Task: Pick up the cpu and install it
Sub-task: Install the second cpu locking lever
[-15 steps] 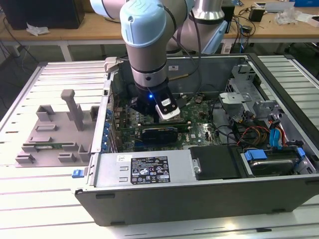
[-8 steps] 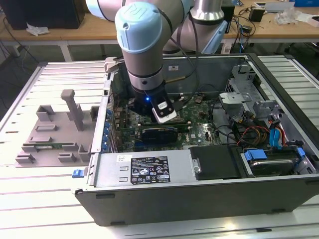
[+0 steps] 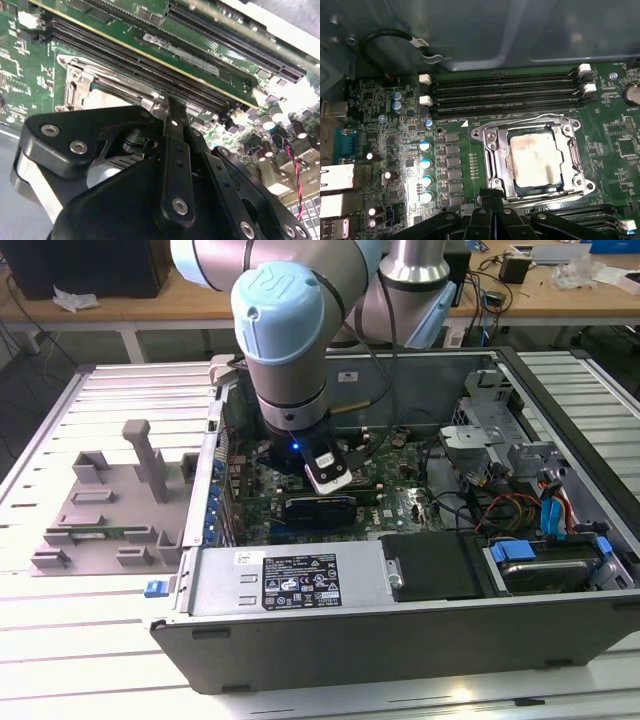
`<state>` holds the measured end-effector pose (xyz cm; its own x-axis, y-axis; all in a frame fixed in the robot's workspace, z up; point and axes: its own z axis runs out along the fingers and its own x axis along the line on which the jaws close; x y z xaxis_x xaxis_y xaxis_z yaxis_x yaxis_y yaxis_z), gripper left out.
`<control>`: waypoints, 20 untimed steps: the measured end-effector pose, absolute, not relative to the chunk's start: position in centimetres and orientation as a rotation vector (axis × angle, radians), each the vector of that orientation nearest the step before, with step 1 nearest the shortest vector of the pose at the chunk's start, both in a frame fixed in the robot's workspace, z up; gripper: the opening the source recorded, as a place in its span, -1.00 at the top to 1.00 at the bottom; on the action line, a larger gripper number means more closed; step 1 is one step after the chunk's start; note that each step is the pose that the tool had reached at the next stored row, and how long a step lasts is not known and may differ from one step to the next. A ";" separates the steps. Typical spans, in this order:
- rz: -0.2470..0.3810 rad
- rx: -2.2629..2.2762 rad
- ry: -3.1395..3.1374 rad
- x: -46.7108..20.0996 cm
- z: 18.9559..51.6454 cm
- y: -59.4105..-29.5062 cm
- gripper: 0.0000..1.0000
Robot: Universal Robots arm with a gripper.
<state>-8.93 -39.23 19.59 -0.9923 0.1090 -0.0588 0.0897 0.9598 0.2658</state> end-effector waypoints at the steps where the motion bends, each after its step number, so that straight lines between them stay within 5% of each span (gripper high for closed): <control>1: 0.407 0.154 3.038 -8.9 19.6 -39.2 0.79; 20: 0.369 0.153 3.041 -8.9 23.6 -38.9 0.79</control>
<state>-8.92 -38.85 23.60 -0.9923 0.1077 -0.0612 0.0899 0.9661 0.2422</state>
